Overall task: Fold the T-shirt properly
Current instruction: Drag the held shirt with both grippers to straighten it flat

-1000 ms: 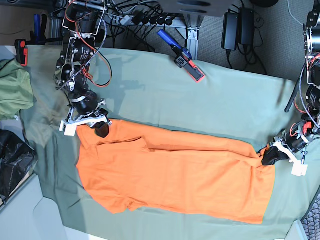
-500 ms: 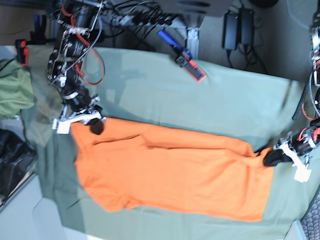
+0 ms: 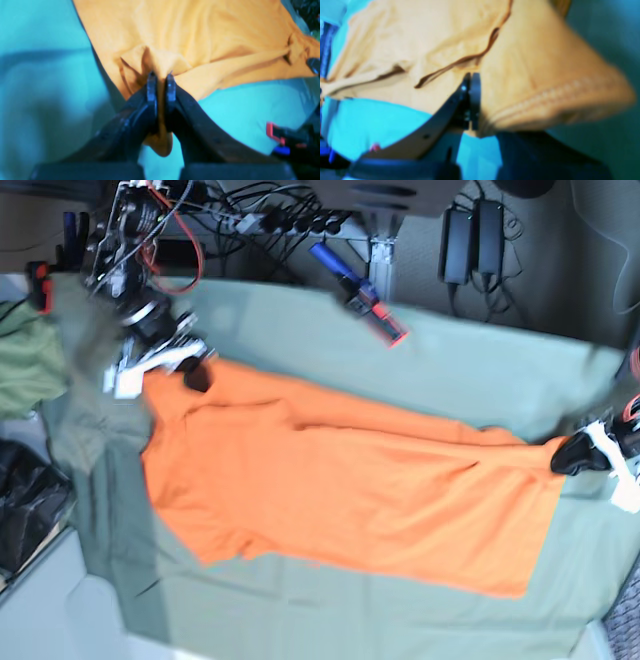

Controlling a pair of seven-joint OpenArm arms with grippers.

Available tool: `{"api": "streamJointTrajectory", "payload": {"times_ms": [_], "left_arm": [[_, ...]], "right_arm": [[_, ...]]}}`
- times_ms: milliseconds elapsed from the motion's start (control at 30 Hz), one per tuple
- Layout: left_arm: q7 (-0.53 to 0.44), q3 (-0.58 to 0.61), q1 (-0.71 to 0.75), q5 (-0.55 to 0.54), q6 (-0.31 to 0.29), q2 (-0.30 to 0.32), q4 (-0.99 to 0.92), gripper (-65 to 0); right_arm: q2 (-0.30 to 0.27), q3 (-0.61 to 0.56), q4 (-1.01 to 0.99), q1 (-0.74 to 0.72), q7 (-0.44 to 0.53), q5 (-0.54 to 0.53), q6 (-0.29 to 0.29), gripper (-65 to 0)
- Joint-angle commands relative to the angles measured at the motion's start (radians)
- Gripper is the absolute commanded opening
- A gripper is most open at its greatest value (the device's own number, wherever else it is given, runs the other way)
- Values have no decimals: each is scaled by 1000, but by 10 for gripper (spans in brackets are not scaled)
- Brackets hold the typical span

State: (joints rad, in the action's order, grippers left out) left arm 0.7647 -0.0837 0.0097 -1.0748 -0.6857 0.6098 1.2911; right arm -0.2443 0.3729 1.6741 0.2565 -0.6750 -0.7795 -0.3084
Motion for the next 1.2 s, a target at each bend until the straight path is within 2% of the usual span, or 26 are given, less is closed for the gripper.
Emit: {"api": "streamJointTrajectory", "payload": {"times_ms": [0,167,267,433,667,1167], "left_arm": [[-8,-29,1,-32,-12,28,25,-650],[26,-130,102,-66,-12,42,85,-650],[26,-150,168,-66,-12,42,151,-650],[26,-168,253,-56,-12,41,259,-650],[27,-284,333,-57,-12,42,300,-650],[52,-289,402,-104,-12,41,300,-650]], "right_arm": [[-16,7,36,16,18,-15,-90,-650],[-31,14,116,114,18,-22,-90,-650],[-48,23,148,152,16,-22,-90,-650],[-82,29,153,191,11,-26,-90,-650],[-125,71,154,228,-14,-58,-93,-650],[-132,79,153,285,-22,-47,-93,-650]]}}
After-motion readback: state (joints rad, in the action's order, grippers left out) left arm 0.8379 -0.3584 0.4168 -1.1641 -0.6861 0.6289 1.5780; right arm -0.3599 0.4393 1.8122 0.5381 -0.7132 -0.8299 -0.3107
